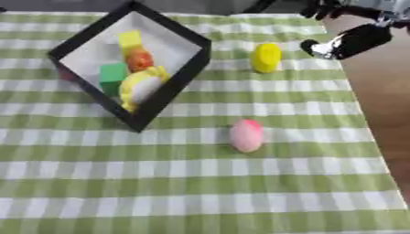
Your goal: Pick up objects on the table and place them in the box.
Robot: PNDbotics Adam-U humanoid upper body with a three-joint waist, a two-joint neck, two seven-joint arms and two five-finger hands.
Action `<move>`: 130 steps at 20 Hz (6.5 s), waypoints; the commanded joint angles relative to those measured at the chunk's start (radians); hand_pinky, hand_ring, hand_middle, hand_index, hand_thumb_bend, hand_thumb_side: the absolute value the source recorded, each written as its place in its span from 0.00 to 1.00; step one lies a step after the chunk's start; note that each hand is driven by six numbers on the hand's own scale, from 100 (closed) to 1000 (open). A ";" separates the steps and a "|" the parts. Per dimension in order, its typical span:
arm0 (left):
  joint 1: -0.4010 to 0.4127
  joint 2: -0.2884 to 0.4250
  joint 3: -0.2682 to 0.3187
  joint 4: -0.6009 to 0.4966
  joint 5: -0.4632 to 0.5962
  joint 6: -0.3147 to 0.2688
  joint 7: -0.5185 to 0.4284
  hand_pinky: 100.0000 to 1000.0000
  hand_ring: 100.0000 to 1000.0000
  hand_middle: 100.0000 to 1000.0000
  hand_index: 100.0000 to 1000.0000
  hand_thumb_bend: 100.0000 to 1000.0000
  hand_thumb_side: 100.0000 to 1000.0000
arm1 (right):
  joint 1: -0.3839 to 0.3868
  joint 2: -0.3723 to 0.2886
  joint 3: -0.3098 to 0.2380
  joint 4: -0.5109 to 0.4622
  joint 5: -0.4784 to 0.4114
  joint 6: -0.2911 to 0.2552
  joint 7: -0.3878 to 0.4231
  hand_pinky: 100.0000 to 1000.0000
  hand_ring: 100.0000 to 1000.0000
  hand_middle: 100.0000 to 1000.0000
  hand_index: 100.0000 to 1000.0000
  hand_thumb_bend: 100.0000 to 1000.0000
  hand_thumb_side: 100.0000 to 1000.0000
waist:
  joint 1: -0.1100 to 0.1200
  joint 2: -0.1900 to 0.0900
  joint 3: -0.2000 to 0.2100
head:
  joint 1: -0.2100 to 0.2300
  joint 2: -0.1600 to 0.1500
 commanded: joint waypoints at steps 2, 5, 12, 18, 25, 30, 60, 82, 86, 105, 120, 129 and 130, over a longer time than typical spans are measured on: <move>-0.004 0.009 0.012 -0.014 0.002 0.003 0.000 0.80 0.77 0.78 0.75 0.22 0.59 | -0.061 0.021 -0.001 0.101 0.035 -0.036 0.030 0.87 0.86 0.83 0.88 0.26 0.25 | -0.012 -0.024 0.001 | -0.007 -0.010; -0.004 0.006 0.012 -0.014 0.003 0.003 0.001 0.80 0.77 0.78 0.75 0.22 0.59 | -0.102 0.059 0.003 0.174 0.063 -0.060 0.045 0.87 0.86 0.83 0.88 0.29 0.19 | -0.012 -0.023 0.002 | -0.012 -0.011; -0.006 -0.001 0.013 -0.017 0.004 0.003 0.001 0.80 0.77 0.77 0.75 0.22 0.59 | -0.189 0.158 0.007 0.356 0.152 -0.119 0.072 0.87 0.86 0.83 0.88 0.32 0.18 | -0.009 -0.019 0.008 | -0.023 -0.011; -0.009 -0.008 0.014 -0.017 0.006 0.005 0.002 0.80 0.77 0.77 0.75 0.22 0.60 | -0.216 0.209 0.000 0.426 0.173 -0.173 0.087 0.87 0.86 0.83 0.88 0.32 0.18 | -0.010 -0.011 0.013 | -0.026 -0.012; -0.011 -0.015 0.015 -0.017 0.009 0.006 0.002 0.80 0.77 0.77 0.75 0.22 0.60 | -0.222 0.237 -0.007 0.465 0.159 -0.198 0.107 0.87 0.87 0.83 0.89 0.31 0.16 | -0.010 -0.003 0.022 | -0.024 -0.014; -0.012 -0.023 0.016 -0.015 0.011 0.007 0.002 0.80 0.77 0.77 0.75 0.22 0.60 | -0.226 0.255 -0.011 0.479 0.152 -0.204 0.109 0.87 0.87 0.84 0.89 0.33 0.15 | -0.011 0.003 0.026 | -0.023 -0.017; -0.010 -0.045 0.020 -0.016 0.021 0.004 -0.003 0.83 0.77 0.77 0.75 0.20 0.62 | -0.252 0.371 -0.027 0.603 0.293 -0.230 0.014 0.84 0.80 0.68 0.80 0.34 0.08 | -0.009 0.023 0.043 | -0.037 -0.039; -0.008 -0.048 0.022 -0.014 0.024 0.001 -0.002 0.83 0.77 0.77 0.75 0.19 0.63 | -0.200 0.290 -0.002 0.438 0.187 -0.162 -0.047 0.78 0.69 0.48 0.63 0.00 0.00 | -0.012 0.014 0.039 | -0.035 -0.033; -0.005 -0.045 0.023 -0.014 0.023 0.000 0.000 0.83 0.77 0.77 0.75 0.19 0.63 | -0.221 0.275 -0.002 0.402 0.170 -0.153 -0.055 0.77 0.69 0.48 0.63 0.00 0.00 | -0.013 0.006 0.035 | -0.034 -0.031; -0.040 -0.026 0.027 -0.051 0.012 -0.032 0.005 0.82 0.77 0.77 0.75 0.21 0.57 | -0.470 0.432 0.006 0.365 0.214 -0.163 -0.034 0.78 0.69 0.48 0.63 0.00 0.00 | -0.023 -0.027 0.058 | -0.059 -0.012; -0.186 -0.002 0.011 -0.052 -0.038 -0.189 -0.009 0.81 0.76 0.77 0.76 0.24 0.46 | -0.481 0.744 0.021 0.482 0.447 -0.228 -0.059 0.78 0.69 0.50 0.63 0.00 0.00 | -0.017 -0.039 0.115 | -0.150 -0.002; -0.181 -0.007 0.010 -0.052 -0.029 -0.178 -0.012 0.81 0.76 0.77 0.76 0.23 0.47 | -0.438 0.802 0.024 0.567 0.577 -0.282 -0.088 0.80 0.74 0.57 0.70 0.14 0.00 | -0.022 -0.032 0.117 | -0.136 -0.015; -0.180 -0.007 0.011 -0.052 -0.029 -0.178 -0.012 0.81 0.76 0.77 0.76 0.23 0.47 | -0.440 0.800 0.024 0.569 0.587 -0.287 -0.085 0.80 0.76 0.59 0.72 0.20 0.00 | -0.022 -0.032 0.116 | -0.135 -0.015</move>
